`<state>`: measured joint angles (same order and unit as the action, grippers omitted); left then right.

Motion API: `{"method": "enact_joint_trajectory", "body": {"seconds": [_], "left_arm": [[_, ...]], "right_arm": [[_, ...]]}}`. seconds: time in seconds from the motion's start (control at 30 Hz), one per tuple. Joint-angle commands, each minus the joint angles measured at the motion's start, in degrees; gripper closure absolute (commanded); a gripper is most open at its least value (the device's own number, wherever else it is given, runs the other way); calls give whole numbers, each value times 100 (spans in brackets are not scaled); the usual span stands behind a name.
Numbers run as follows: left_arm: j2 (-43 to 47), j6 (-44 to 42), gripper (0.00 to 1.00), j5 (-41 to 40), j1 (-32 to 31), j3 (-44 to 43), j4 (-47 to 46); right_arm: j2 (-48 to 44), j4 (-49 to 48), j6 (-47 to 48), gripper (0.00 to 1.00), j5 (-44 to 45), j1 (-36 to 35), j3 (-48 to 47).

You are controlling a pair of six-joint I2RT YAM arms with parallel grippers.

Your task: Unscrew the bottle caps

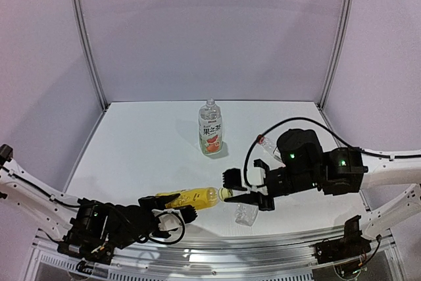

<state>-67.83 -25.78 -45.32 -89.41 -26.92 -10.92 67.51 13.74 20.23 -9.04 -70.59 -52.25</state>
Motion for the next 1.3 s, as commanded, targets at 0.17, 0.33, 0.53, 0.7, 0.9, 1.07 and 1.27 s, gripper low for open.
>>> {"method": "enact_joint_trajectory", "body": {"seconds": [0.17,0.33,0.53,0.7,0.9,1.07,1.27], "left_arm": [[-95,489,100,-362,126,-126,-33],[-26,503,100,-417,125,-104,-24],[16,515,100,-494,132,-104,-11],[32,560,100,-640,146,-103,-44],[274,618,100,-695,199,13,-182],[297,632,100,-780,208,19,-196],[332,639,100,-781,213,41,-216]], "right_arm": [[485,-279,2908,75,1609,-385,42],[592,-66,2769,59,1771,-459,-101],[-326,-127,1535,26,856,-465,48],[-992,-177,-478,1,733,-405,-257],[-362,707,-3345,12,631,416,-1021],[-57,301,-4578,12,506,579,-776],[-40,-302,-5057,14,57,766,-531]]}}
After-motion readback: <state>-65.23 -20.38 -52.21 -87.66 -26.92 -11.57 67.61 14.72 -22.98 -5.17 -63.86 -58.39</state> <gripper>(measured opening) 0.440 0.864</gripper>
